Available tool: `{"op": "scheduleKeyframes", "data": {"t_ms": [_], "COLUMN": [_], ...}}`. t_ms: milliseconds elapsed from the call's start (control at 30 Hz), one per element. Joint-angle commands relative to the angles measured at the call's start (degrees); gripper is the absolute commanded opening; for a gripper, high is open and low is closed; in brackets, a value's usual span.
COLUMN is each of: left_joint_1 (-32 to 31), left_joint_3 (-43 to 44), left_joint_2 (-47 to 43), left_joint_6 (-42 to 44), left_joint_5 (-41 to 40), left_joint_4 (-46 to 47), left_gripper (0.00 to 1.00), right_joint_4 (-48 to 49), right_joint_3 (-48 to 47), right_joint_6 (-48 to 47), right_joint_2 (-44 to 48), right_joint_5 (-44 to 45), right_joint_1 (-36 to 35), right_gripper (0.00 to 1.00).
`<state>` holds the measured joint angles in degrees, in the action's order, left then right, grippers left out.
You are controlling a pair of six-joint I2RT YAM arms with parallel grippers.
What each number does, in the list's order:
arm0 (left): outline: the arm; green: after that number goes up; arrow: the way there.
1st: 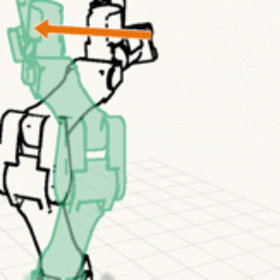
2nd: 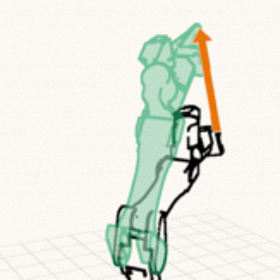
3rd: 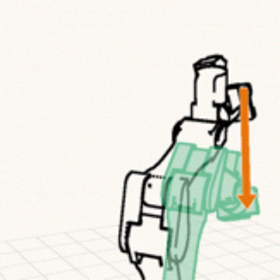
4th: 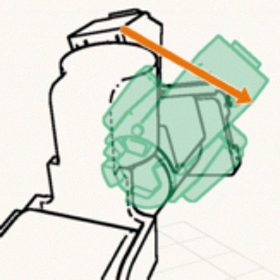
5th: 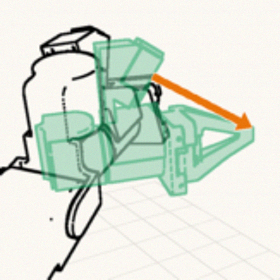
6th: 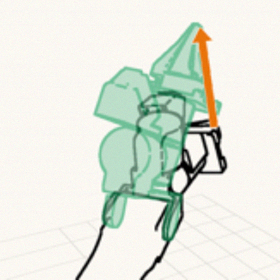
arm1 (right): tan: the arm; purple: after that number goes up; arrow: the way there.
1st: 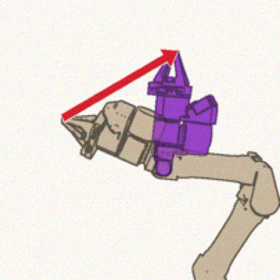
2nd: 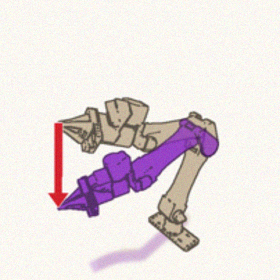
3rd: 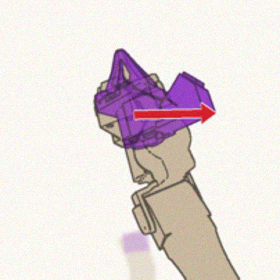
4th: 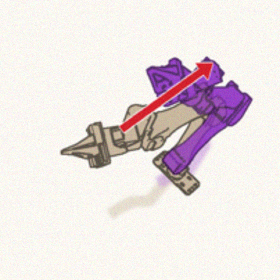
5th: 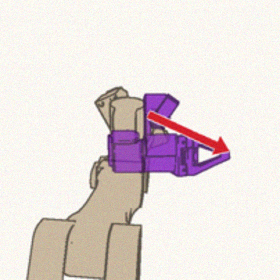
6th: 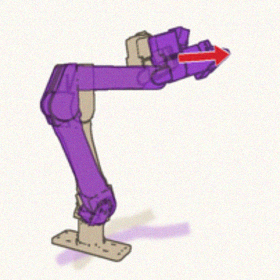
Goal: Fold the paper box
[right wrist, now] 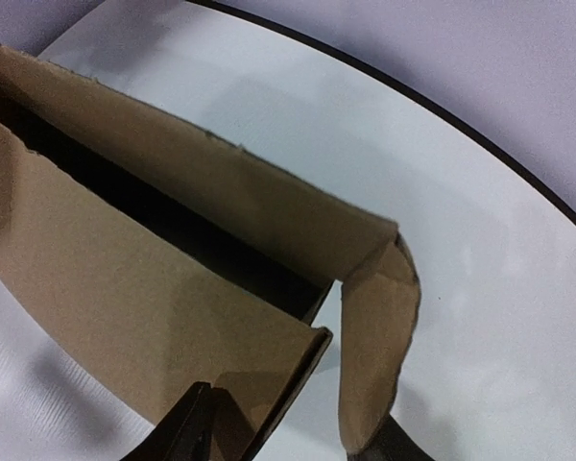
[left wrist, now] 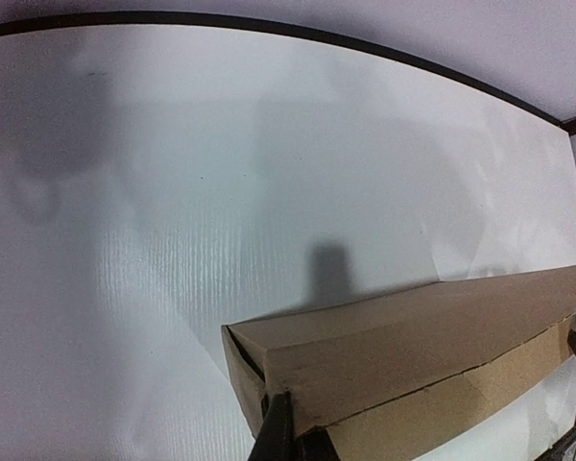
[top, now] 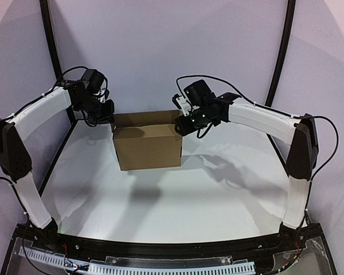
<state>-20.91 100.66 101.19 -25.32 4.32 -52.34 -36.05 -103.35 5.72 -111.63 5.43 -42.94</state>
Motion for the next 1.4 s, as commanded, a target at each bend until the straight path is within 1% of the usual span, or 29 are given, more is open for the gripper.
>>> {"op": "scheduleKeyframes", "data": {"t_ms": [0, 33, 233, 267, 367, 500, 633, 800, 967, 1033, 1133, 1200, 1300, 1367], "left_joint_1": [-1.7, -2.5, -2.9, -2.9, -2.99, -3.0, -3.17, -3.18, -3.18, -3.18, -3.18, -3.18, -3.18, -3.15], "left_joint_3": [1.03, 0.98, -1.0, -0.42, 1.82, 2.38, 0.68, -4.75, -5.65, -5.61, -5.73, -5.66, -5.58, -5.57], "left_joint_2": [0.45, 0.6, 1.34, 1.83, 2.28, 2.3, 2.43, 2.18, 1.72, 1.18, 0.86, 0.78, 0.71, 0.7], "left_joint_6": [-3.45, -3.16, -7.36, -8.94, -10.0, -11.67, -11.08, -12.85, -12.52, -11.98, -11.11, -10.75, -10.32, -9.99], "left_joint_5": [-4.47, -5.76, -5.75, -5.36, -4.93, -5.26, -5.64, -4.83, -6.13, -6.42, -6.6, -6.71, -6.67, -6.51], "left_joint_4": [-3.27, -3.99, -3.16, -3.03, -3.1, -3.39, -3.27, -0.91, -0.8, -0.77, -0.62, -0.59, -0.37, -0.17], "left_gripper": [0.01, 0.01, 0.01, 0.01, 0.01, 0.01, 0.01, 0.01, 0.01, 0.01, 0.01, 0.01, 0.01, 0.01], "right_joint_4": [-0.31, -0.2, 0.17, 0.26, 0.07, 0.16, 0.48, 0.55, 0.4, -0.26, -0.09, 0.18, -2.73, -5.31], "right_joint_3": [-1.21, -0.84, -0.18, -0.09, 0.08, 0.52, 1.28, 1.12, -0.49, -1.98, -3.35, -4.25, -7.51, -10.03], "right_joint_6": [1.73, 1.9, 3.64, 3.77, 3.86, 4.19, 4.22, 4.15, 1.46, -0.58, -2.9, -3.98, -5.31, -8.31], "right_joint_2": [-0.3, -0.11, 0.19, 0.19, 0.1, 0.28, 0.66, 1.36, 3.06, 3.88, 4.94, 5.19, 3.77, 2.0], "right_joint_5": [1.34, 1.3, 0.36, -0.22, -0.53, -0.84, -0.51, -0.57, 1.89, 3.31, 4.64, 4.05, 0.91, -2.0], "right_joint_1": [-0.57, -0.57, -0.57, -0.57, -0.57, -0.57, -0.63, -0.65, -0.54, -0.55, -0.36, 0.26, 1.72, 2.98], "right_gripper": [0.47, 0.48, 0.48, 0.47, 0.47, 0.47, 0.47, 0.47, 0.52, 0.57, 0.61, 0.62, 0.58, 0.58]}}
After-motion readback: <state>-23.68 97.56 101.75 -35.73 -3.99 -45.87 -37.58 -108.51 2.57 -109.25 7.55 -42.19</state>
